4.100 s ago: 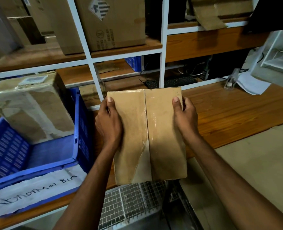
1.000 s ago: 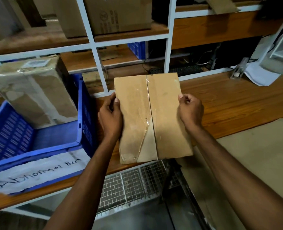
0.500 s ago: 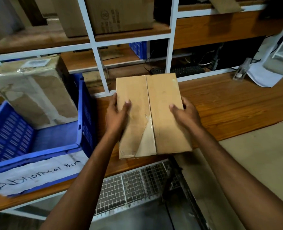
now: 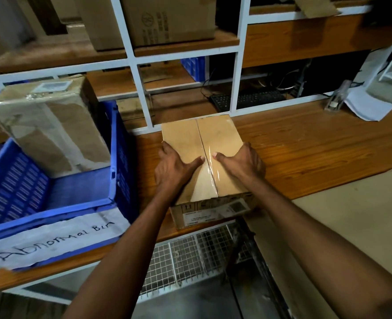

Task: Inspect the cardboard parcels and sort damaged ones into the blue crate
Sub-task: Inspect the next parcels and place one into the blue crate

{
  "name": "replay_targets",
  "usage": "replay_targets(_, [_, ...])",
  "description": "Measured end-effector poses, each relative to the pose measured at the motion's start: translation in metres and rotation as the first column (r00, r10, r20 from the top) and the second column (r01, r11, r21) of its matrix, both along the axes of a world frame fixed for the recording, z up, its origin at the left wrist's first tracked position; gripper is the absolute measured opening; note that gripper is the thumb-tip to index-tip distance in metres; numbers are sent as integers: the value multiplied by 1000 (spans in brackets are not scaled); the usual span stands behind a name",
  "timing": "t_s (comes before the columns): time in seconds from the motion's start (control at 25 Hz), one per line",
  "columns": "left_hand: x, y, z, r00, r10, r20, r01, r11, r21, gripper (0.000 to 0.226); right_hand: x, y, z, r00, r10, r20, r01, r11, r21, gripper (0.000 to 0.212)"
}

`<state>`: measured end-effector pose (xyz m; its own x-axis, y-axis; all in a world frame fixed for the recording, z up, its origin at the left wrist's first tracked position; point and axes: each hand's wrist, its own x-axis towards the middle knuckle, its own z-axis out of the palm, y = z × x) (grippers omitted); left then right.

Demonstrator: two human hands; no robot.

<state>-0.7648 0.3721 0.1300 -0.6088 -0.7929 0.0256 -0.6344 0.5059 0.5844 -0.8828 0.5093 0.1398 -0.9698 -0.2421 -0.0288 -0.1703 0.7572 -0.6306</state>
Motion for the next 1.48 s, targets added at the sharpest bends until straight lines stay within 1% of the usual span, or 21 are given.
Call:
replay_targets(0.08, [0, -7, -2, 996, -6, -86, 7, 1000, 12, 113, -5, -1, -1, 1000, 17, -3, -17, 1000, 14, 82])
replay_targets(0.2, [2, -18, -6, 973, 14, -229, 4, 997, 81, 78, -10, -1, -2, 999, -19, -27, 18, 998, -66, 53])
replay_targets(0.28, [4, -22, -5, 966, 17, -257, 15, 993, 120, 69, -18, 2, -3, 999, -46, -6, 45, 991, -128, 36])
replay_targets(0.32, [5, -24, -6, 965, 9, -263, 26, 991, 130, 67, -23, 2, -4, 999, -42, 10, 43, 990, -134, 31])
replay_targets(0.36, [6, -24, -4, 967, 6, -255, 25, 992, 120, 65, -25, 2, -3, 999, -28, 18, 30, 993, -118, 29])
replay_targets(0.44, [9, -27, -5, 968, 55, -243, -35, 996, 84, 58, -30, 1, 0, 1000, -11, 3, 11, 998, -61, 24])
replay_targets(0.48, [12, -29, -6, 965, 78, -249, -55, 993, 101, 53, -31, 2, 1, 1000, -19, -4, 18, 998, -54, 23])
replay_targets(0.56, [14, -36, -12, 953, 108, -283, -58, 982, 181, 47, -32, 0, 1, 998, -66, -2, 65, 994, -87, 26])
replay_targets(0.64, [14, -38, -13, 948, 184, -258, -114, 958, 262, 45, -32, -2, 4, 996, -87, -3, 86, 992, -94, 25])
replay_targets(0.72, [13, -40, -15, 943, 207, -261, -128, 949, 289, 41, -33, 0, 3, 996, -87, -4, 86, 991, -102, 25])
replay_targets(0.8, [17, -37, -15, 908, 205, -366, -94, 949, 300, 42, -28, 5, 10, 993, -117, -2, 114, 974, -195, 39])
replay_targets(0.84, [19, -33, -11, 875, 189, -446, -54, 953, 298, 45, -25, 9, 15, 990, -142, 1, 138, 957, -254, 44])
replay_targets(0.88, [19, -30, -7, 841, 162, -516, -13, 960, 280, 50, -26, 11, 17, 988, -152, 1, 145, 942, -302, 44])
replay_targets(0.92, [16, -27, -2, 817, 123, -563, 28, 968, 251, 54, -26, 12, 16, 991, -133, -5, 123, 933, -338, 39])
replay_targets(1.0, [11, -19, 7, 812, 46, -582, 79, 979, 188, 62, -23, 15, 13, 995, -97, -33, 76, 911, -406, 28])
replay_targets(1.04, [11, -17, 9, 817, 36, -575, 77, 982, 171, 64, -21, 16, 14, 994, -97, -48, 67, 902, -427, 28])
replay_targets(1.16, [19, -20, 0, 854, 33, -520, 77, 979, 189, 57, -12, 17, 14, 998, -42, -37, 23, 909, -416, 39])
replay_targets(1.24, [26, -16, -9, 879, 64, -473, 38, 978, 203, 53, -1, 14, 7, 999, 1, -40, -18, 902, -431, 44])
replay_targets(1.32, [24, -13, -10, 880, 119, -460, -32, 981, 192, 51, 4, 12, 1, 997, -25, -72, -11, 887, -462, 48])
replay_targets(1.36, [23, -11, -10, 876, 104, -472, -17, 982, 186, 52, 5, 13, -1, 997, -18, -70, -16, 885, -465, 54])
replay_targets(1.48, [27, -3, -10, 868, -7, -497, 72, 991, 112, 70, 10, 15, -5, 997, 46, -63, -66, 925, -374, 93])
